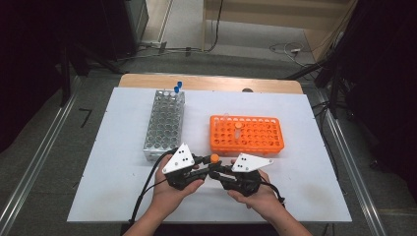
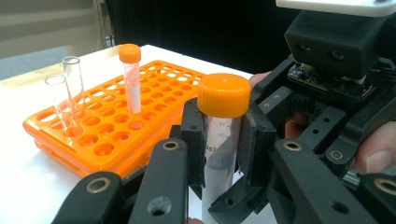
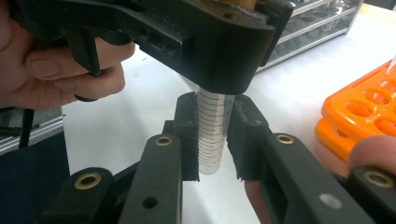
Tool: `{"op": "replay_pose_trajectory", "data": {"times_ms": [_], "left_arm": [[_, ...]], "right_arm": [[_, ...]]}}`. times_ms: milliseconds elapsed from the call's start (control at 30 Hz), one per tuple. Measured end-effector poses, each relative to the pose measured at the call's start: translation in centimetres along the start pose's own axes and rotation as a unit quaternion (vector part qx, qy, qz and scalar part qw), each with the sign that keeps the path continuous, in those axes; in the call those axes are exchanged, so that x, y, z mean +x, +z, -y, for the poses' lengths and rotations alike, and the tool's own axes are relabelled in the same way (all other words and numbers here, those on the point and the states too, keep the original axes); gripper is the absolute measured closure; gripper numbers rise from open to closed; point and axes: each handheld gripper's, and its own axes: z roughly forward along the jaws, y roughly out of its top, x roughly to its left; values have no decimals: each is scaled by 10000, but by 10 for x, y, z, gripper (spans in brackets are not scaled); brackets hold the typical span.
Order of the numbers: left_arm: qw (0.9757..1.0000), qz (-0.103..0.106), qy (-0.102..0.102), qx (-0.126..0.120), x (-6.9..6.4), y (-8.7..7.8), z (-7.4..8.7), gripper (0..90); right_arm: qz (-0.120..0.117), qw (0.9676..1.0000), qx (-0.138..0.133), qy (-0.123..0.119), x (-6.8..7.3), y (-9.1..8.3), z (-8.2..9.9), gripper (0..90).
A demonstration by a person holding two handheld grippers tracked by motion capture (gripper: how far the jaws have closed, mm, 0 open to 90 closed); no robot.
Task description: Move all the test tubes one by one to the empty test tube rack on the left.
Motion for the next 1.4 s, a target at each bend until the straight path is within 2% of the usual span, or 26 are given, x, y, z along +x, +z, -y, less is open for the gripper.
{"op": "replay_pose_trajectory", "data": {"times_ms": [167,333,500,633,800,1067,1233,1400], "left_arm": [[9999,-63,-109,-87,5,-4,-1,751],[9996,-137,-205,-139,11,-9,-3,751],[9991,-224,-313,-181,19,-14,-4,751],[9987,-313,-351,-186,24,-17,-5,751],[9979,-428,-431,-232,34,-21,-7,751],[9969,-621,-412,-259,49,-25,-16,751],[9953,-783,-461,-320,62,-26,-19,751],[9931,-959,-559,-375,78,-29,-23,751]], "right_arm": [[-139,9998,-106,93,-4,-5,0,628],[-270,9992,-271,129,-10,-15,2,427],[-15,9995,-295,85,-15,-25,5,120],[123,9991,-366,149,-22,-34,8,21],[351,9984,-335,292,-34,-47,18,13],[593,9966,-428,388,-48,-72,34,13],[702,9952,-492,462,-56,-84,43,14],[851,9930,-516,635,-65,-96,52,14]]}}
